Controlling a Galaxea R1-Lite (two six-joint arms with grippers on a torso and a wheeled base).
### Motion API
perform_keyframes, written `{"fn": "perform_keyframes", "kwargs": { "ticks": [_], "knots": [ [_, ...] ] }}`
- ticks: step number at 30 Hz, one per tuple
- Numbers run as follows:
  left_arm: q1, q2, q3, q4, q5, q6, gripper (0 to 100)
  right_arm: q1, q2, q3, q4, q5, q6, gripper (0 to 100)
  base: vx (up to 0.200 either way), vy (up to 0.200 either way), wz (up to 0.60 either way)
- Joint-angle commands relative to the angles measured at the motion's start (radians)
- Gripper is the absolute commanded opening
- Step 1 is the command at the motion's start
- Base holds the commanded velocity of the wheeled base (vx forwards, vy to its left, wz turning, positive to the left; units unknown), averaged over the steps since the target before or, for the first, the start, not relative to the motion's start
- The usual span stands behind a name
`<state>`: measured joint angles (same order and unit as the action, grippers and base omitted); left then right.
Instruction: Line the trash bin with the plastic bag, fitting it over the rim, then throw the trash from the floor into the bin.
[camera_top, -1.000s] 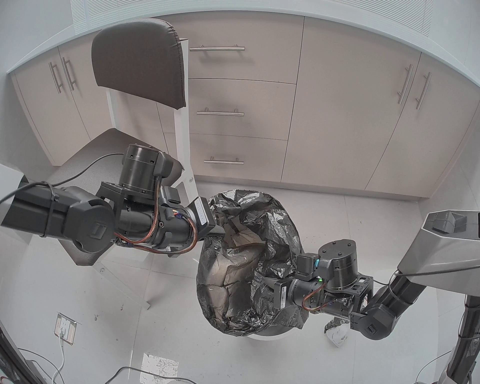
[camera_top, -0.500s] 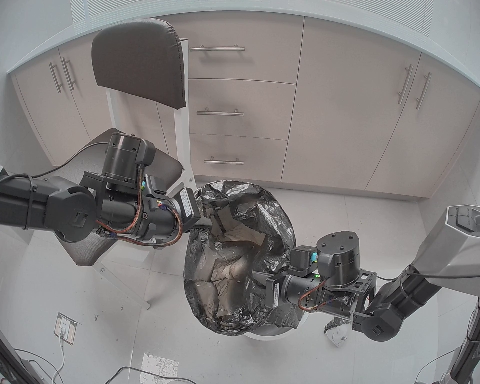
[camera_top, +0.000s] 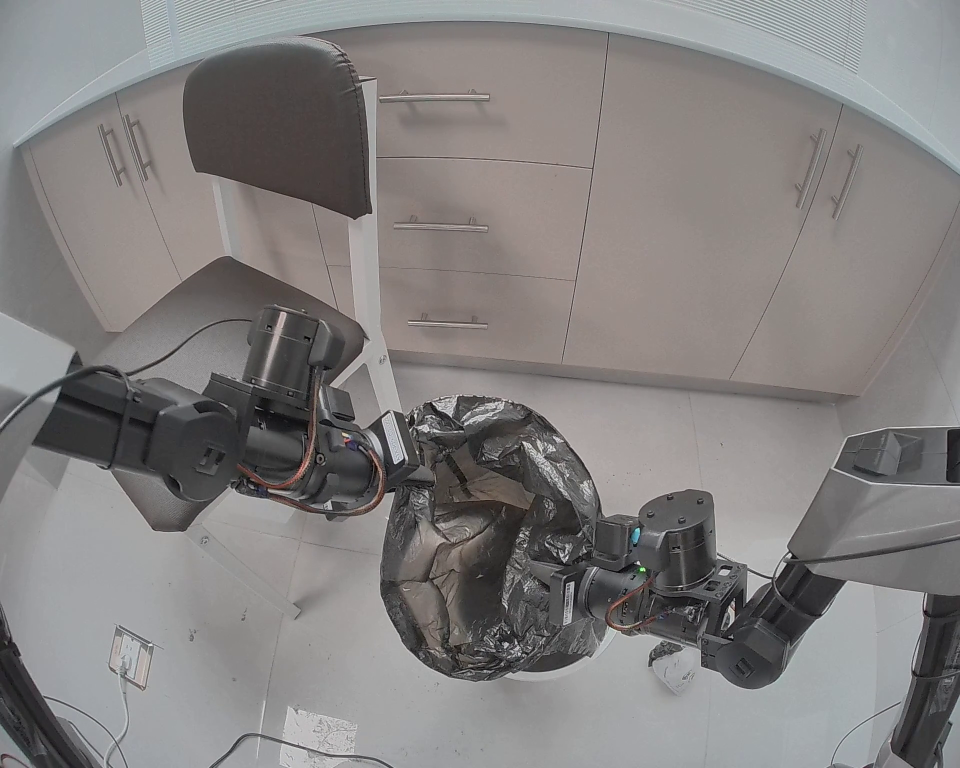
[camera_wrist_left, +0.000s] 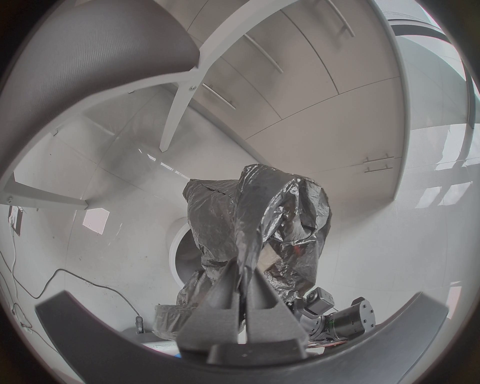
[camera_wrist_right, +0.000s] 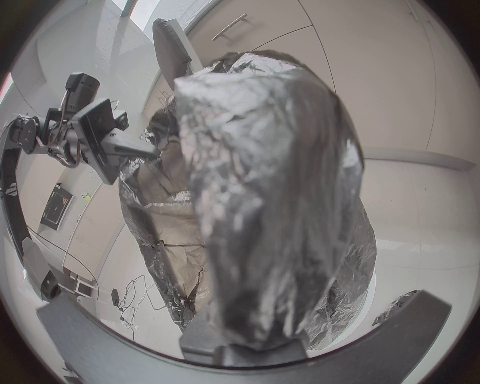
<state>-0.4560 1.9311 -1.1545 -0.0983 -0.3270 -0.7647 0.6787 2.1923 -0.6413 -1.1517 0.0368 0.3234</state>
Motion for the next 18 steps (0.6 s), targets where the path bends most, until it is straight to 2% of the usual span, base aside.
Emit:
{"fn": "perform_keyframes", "kwargs": {
  "ticks": [1,11,18],
  "knots": [
    [0.0,0.097,-0.001,-0.034,0.0,-0.001,0,-0.027,0.075,0.032,-0.046,0.0,-0.003,0,0.0,0.0,0.0],
    [-0.001,0.167,-0.001,-0.097,0.0,-0.002,0,-0.062,0.124,0.054,-0.057,0.0,-0.004,0,0.0,0.0,0.0],
    [-0.006,0.177,0.001,-0.1,0.0,-0.002,0,-0.064,0.175,0.058,-0.128,0.0,-0.015,0,0.0,0.0,0.0]
  ]
}}
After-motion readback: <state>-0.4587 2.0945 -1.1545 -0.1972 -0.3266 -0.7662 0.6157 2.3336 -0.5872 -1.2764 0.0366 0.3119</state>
